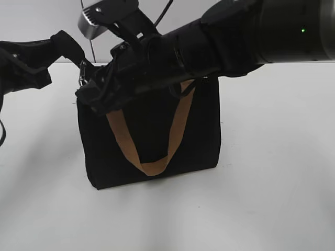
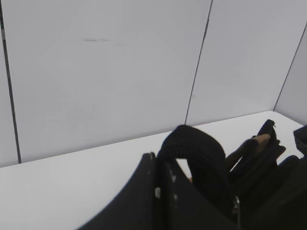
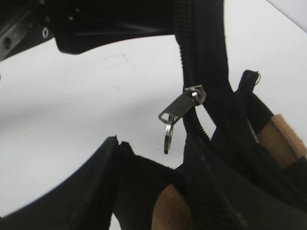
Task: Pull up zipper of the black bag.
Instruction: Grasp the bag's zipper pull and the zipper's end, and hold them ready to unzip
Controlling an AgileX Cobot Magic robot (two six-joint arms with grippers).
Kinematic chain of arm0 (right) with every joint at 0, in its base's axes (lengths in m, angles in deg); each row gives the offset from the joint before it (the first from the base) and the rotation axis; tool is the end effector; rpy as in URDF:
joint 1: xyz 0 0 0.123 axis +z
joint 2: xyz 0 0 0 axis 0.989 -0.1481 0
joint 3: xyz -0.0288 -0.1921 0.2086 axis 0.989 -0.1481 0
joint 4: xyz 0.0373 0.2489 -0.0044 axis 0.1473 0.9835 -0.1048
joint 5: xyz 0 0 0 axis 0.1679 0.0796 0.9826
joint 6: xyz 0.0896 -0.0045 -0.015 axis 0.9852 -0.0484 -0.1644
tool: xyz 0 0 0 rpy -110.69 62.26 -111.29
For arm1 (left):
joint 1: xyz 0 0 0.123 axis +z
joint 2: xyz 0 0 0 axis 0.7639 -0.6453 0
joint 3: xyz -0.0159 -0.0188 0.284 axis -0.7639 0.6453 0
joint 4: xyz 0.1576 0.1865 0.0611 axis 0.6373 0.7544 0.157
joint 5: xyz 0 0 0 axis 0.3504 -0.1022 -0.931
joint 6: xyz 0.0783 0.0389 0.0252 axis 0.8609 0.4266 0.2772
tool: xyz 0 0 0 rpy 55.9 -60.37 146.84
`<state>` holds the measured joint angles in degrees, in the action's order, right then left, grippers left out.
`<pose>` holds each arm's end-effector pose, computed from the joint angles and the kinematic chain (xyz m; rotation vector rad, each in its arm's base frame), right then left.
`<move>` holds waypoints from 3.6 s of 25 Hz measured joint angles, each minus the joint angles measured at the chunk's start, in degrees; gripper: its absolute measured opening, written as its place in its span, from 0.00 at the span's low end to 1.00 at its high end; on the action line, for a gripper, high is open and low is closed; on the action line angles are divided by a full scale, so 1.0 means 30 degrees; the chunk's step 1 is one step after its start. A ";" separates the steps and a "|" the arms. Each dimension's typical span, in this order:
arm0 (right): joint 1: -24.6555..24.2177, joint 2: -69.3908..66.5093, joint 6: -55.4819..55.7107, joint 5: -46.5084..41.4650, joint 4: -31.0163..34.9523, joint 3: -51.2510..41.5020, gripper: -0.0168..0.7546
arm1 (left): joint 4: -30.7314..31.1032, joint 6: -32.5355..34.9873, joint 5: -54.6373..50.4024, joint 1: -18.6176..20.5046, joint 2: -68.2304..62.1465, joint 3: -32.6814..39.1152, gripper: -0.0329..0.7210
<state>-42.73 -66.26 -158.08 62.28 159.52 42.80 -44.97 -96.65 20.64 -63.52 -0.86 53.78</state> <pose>0.3015 0.2833 0.2331 -1.1222 1.8856 0.6599 0.2434 -0.0877 0.2375 0.4474 1.5917 -0.4178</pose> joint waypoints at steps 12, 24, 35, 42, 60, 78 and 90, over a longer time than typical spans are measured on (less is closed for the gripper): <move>0.0000 -0.0486 0.0000 -0.0070 0.1544 0.0016 0.34 | 0.0000 0.0000 0.0015 0.0000 0.0000 0.0000 0.03; 0.0000 -0.0718 0.0344 0.0267 0.3331 0.0016 0.34 | 0.0017 0.0000 0.0022 0.0000 0.0000 0.0000 0.03; 0.0000 -0.0753 0.0849 0.0459 0.4200 0.0225 0.34 | 0.0037 -0.0386 0.0186 0.0000 0.0000 0.0000 0.03; 0.0000 -0.0772 0.0867 0.0478 0.2667 0.1122 0.34 | 0.0037 -0.1778 0.0462 0.0000 0.0000 0.0000 0.03; 0.0000 -0.1351 0.2595 -0.0151 -0.0194 0.1223 0.20 | 0.0076 -0.2476 0.0917 0.0000 0.0000 0.0000 0.03; -0.1543 -0.0375 0.7437 -0.3151 -0.1155 0.1205 0.02 | 0.0076 -0.2481 -0.5048 0.0000 0.0000 0.0000 0.03; -0.3120 -0.0375 0.9029 -0.4477 -0.1155 0.1205 0.02 | 0.0098 -0.2481 -0.8356 -0.0059 0.0000 0.0000 0.03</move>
<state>-52.09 -67.38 -131.00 48.85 156.06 46.41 -44.68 -104.09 -4.43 -63.70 -0.86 53.78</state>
